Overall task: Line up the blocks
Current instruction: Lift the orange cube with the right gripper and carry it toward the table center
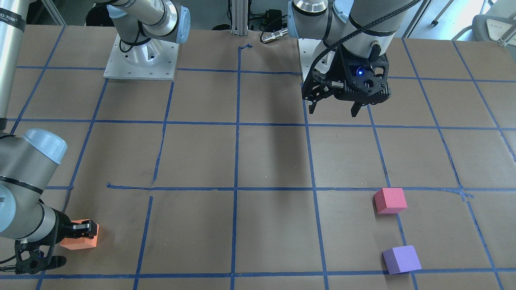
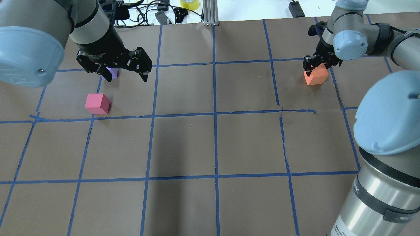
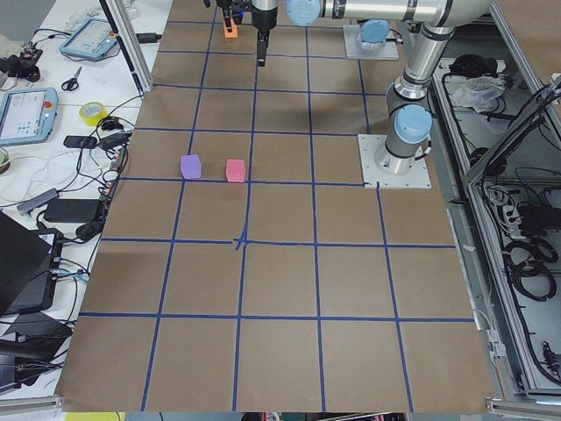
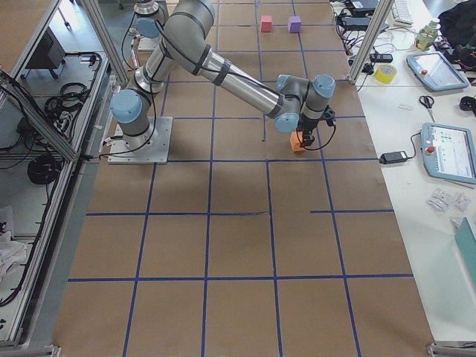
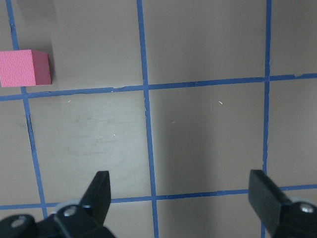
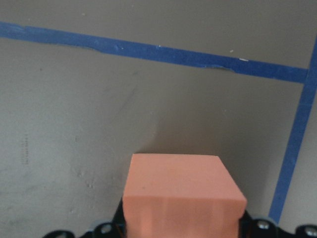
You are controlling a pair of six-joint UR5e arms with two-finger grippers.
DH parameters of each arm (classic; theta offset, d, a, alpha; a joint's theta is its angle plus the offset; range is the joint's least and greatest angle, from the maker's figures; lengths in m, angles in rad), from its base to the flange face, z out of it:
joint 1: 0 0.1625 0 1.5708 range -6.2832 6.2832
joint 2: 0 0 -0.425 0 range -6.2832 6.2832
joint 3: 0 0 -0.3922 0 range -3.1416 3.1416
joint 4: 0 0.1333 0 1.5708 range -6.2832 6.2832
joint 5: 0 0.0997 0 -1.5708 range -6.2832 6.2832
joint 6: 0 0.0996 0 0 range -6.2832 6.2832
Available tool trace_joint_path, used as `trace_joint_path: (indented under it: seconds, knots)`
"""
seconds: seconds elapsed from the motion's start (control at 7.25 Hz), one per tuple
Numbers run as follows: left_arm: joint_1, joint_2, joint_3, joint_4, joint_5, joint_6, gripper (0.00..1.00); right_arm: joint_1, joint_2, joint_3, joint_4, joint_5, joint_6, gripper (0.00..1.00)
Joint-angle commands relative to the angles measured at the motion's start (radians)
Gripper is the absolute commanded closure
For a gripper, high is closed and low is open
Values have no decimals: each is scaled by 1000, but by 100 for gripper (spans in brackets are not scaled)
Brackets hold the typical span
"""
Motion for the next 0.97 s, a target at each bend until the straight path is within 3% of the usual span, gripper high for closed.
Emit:
trace_joint_path:
  seconds: [0.0, 0.41, 0.83]
  knots:
    - [2, 5, 1, 0, 0, 3, 0, 12, -11, -14, 9, 1, 9, 48]
    - [5, 12, 3, 0, 5, 3, 0, 179, -11, -80, 24, 14, 88, 48]
    - [5, 17, 3, -9, 20, 3, 0, 368, 17, -135, 23, 15, 375, 47]
